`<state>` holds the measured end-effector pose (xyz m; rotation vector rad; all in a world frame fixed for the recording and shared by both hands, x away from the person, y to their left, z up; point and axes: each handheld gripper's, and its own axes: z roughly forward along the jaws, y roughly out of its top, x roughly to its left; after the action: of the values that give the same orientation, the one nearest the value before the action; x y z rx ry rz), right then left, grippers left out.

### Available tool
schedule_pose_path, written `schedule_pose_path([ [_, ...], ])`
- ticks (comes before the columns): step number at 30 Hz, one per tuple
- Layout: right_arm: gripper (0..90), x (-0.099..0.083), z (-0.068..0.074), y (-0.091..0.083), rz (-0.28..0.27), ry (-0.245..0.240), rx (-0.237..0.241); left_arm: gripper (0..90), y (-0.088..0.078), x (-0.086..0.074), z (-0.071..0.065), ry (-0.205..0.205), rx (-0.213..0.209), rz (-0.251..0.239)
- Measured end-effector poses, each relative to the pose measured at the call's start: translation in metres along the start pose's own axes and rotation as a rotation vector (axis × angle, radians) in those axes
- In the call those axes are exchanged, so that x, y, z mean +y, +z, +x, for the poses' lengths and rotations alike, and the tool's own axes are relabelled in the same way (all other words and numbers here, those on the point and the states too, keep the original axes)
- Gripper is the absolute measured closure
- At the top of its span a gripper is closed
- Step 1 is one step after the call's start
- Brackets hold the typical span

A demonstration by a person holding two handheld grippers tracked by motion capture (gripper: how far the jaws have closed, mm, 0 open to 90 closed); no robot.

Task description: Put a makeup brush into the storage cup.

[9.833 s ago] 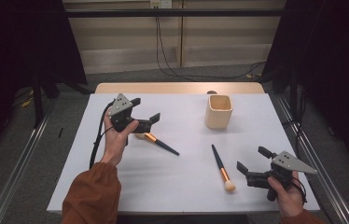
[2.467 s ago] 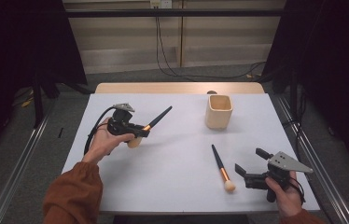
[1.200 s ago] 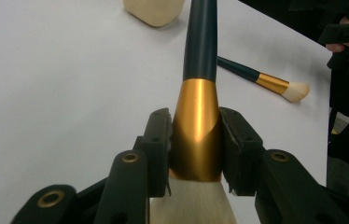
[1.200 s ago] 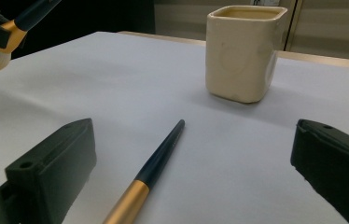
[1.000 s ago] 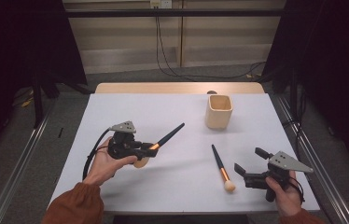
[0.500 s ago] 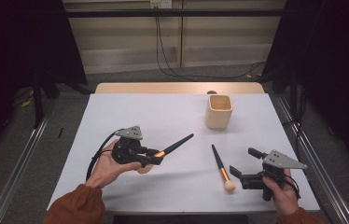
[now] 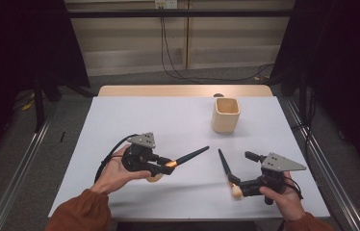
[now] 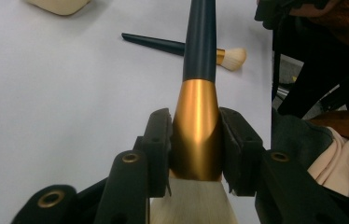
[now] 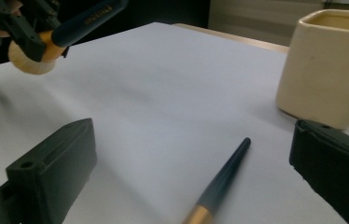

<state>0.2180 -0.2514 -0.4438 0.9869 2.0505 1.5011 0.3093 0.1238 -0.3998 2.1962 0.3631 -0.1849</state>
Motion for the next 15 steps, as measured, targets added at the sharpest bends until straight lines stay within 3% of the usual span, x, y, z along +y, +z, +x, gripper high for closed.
schedule_pose_path([
  [3, 0.5, 0.004, 0.003, 0.003, 0.027, -0.032, 0.044, 66.0, 0.001, 0.002, -0.004, -0.004, -0.015, -0.002],
  [13, 0.4, 0.017, 0.014, 0.016, 0.097, -0.097, 0.150, 66.0, 0.005, 0.011, -0.014, 0.047, -0.027, 0.054],
  [15, 0.4, 0.020, 0.014, 0.017, 0.131, -0.100, 0.169, 66.0, 0.007, 0.013, -0.015, 0.055, -0.032, 0.073],
])
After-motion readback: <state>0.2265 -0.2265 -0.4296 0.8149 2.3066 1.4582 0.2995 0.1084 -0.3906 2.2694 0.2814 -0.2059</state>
